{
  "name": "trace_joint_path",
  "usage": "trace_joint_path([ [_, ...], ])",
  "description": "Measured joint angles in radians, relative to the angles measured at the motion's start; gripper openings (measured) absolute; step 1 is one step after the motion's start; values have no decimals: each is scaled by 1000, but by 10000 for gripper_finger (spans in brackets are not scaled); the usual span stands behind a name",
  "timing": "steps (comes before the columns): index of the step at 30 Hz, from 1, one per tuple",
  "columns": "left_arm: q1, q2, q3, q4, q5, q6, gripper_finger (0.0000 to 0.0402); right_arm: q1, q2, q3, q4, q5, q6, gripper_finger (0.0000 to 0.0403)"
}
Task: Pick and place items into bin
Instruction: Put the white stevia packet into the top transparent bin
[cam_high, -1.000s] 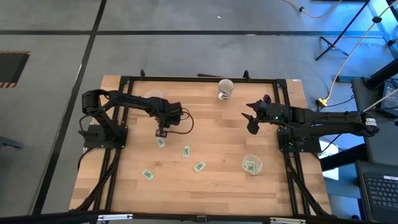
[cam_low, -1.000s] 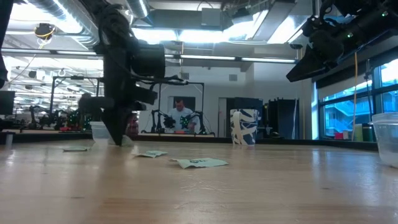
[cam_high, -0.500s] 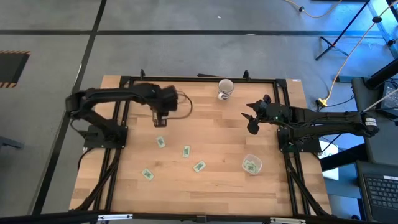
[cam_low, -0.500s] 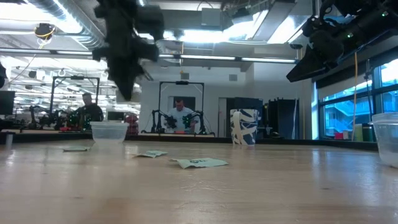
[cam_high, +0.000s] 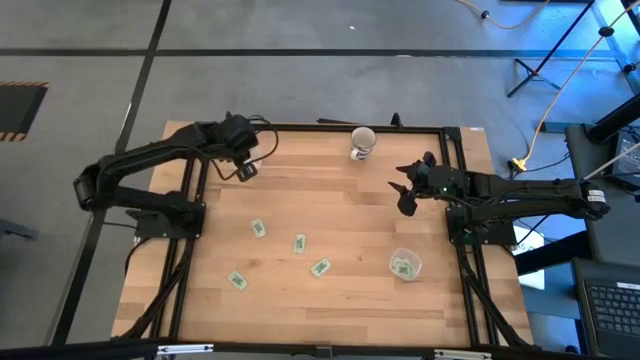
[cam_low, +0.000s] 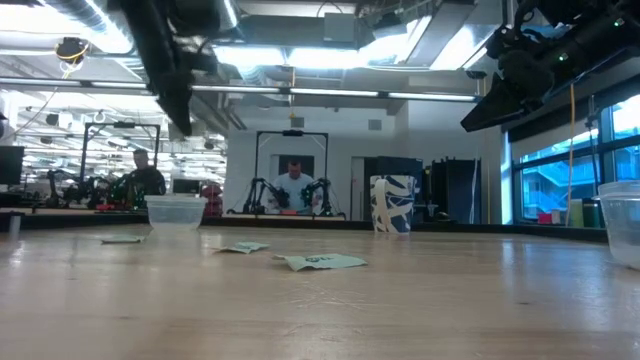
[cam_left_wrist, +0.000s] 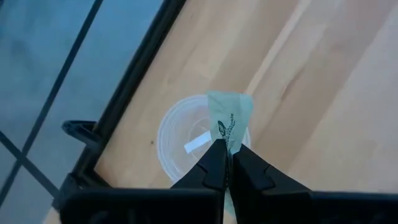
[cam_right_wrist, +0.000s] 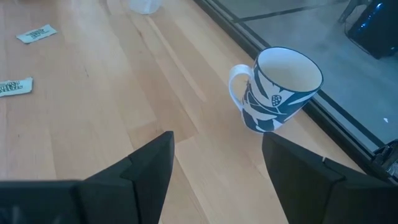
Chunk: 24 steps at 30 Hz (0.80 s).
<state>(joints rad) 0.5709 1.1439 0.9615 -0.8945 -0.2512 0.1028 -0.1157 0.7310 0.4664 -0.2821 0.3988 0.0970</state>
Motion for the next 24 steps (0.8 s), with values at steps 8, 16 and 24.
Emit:
trace_joint_path([
  [8,63,63,-118,140,4,49,11,0,0,0,0,0,4,247],
  [16,88,157,-140,179,-2,43,12,0,0,0,0,0,4,247],
  [24,88,303,-140,219,-94,42,12,0,0,0,0,0,6,247],
])
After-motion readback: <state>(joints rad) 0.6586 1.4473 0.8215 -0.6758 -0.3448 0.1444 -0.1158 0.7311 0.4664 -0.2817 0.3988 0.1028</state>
